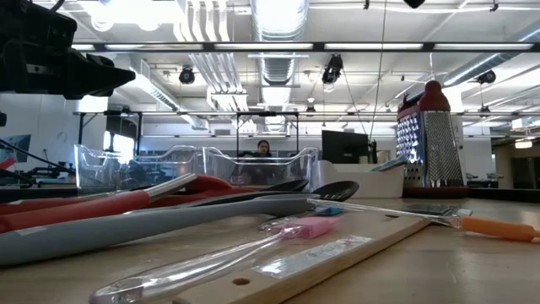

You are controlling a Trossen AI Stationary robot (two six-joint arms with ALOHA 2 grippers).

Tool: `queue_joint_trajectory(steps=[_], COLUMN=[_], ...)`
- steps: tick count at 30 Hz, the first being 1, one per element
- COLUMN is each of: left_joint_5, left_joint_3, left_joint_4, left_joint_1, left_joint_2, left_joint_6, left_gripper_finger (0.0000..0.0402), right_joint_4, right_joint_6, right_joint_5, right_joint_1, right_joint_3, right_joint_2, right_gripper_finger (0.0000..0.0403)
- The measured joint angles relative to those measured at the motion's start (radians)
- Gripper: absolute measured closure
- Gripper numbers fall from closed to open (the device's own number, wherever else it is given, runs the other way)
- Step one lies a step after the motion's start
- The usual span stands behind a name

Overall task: Pick & Place Kitchen Items
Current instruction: Put the blue serving spoon into the left transparent bin

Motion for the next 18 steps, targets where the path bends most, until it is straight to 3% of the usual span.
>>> queue_joint_trajectory(steps=[12,18], left_joint_5=[0.003,0.013], left_joint_3=[0.0,0.0], left_joint_4=[0.086,0.192], left_joint_1=[0.0,0.0], left_joint_2=[0.0,0.0], left_joint_6=[-0.004,-0.118], left_gripper_finger=[0.0378,0.0378], right_joint_4=[0.373,0.548], right_joint_6=[-0.176,-0.358], right_joint_5=[0.039,0.037], right_joint_1=[0.123,0.132], right_joint_3=[-0.328,-0.465], right_joint_2=[-0.271,-0.428], right_gripper_finger=[0.0369,0.0369])
